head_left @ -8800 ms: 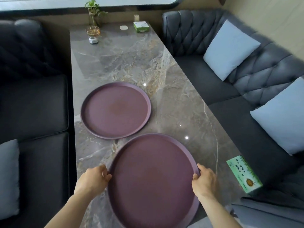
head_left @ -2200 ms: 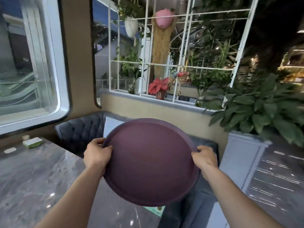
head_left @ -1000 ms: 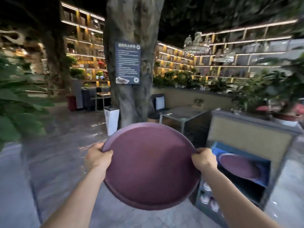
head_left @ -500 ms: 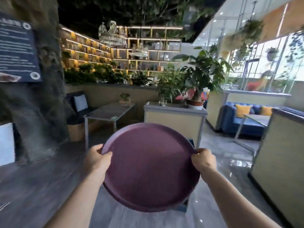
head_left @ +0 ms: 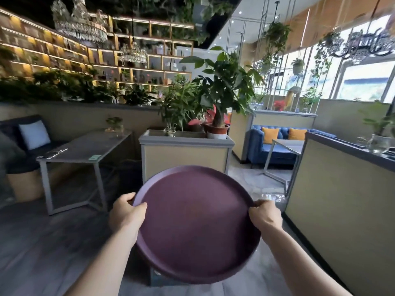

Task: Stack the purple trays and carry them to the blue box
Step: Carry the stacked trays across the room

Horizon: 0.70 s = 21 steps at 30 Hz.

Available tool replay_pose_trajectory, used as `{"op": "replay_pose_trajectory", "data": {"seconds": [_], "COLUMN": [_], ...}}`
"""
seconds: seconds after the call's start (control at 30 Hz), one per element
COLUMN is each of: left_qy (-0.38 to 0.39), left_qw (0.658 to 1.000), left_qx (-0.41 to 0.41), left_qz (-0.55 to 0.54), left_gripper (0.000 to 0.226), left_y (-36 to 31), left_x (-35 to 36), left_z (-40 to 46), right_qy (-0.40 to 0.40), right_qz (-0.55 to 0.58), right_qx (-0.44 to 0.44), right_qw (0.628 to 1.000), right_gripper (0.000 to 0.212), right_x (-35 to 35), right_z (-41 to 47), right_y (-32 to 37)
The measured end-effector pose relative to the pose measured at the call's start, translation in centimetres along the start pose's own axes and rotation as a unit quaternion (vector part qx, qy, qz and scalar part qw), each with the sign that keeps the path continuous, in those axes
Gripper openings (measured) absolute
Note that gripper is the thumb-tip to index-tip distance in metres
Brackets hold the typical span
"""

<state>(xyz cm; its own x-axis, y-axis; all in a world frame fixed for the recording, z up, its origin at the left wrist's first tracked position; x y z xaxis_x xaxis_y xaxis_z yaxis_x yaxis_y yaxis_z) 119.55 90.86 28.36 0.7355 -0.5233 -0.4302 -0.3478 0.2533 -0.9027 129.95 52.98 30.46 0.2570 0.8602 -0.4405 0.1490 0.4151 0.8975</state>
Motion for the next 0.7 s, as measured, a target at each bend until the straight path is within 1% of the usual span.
{"op": "replay_pose_trajectory", "data": {"seconds": [0.2,0.33,0.5,0.7], "left_qy": [-0.003,-0.006,0.002,0.054], "left_qw": [1.000,0.999,0.997,0.995], "left_qx": [-0.016,-0.025,-0.043,-0.075], "left_qz": [0.022,0.041,0.057,0.040], "left_gripper": [0.046,0.046,0.047,0.045], "left_y": [-2.7,-3.0,-1.5,1.8], "left_x": [7.9,11.9,16.8,23.9], "left_z": [5.6,9.4,15.2,25.2], "right_qy": [0.026,0.035,0.050,0.062], "right_qz": [-0.004,-0.016,-0.034,-0.065], "right_qx": [0.017,0.027,0.040,0.061], "right_qw": [1.000,0.999,0.997,0.994], "right_gripper": [0.028,0.030,0.032,0.028], "right_x": [3.4,6.2,11.1,18.7], "right_z": [10.8,16.2,21.8,28.7], "right_y": [0.7,0.9,0.1,-0.1]}}
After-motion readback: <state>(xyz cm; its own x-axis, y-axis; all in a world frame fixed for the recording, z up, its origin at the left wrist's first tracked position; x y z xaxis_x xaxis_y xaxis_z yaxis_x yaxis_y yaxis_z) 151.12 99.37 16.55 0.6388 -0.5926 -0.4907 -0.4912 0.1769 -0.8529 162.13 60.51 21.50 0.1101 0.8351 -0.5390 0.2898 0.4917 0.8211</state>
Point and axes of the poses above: each hand's wrist, its own z-axis towards the middle knuckle, its own x-axis out of the palm, y = z × x, the point moved 7 cm from there along z, towards the middle knuckle, and after that the axes turned 11 degrees about z, right-handed, at the moved point
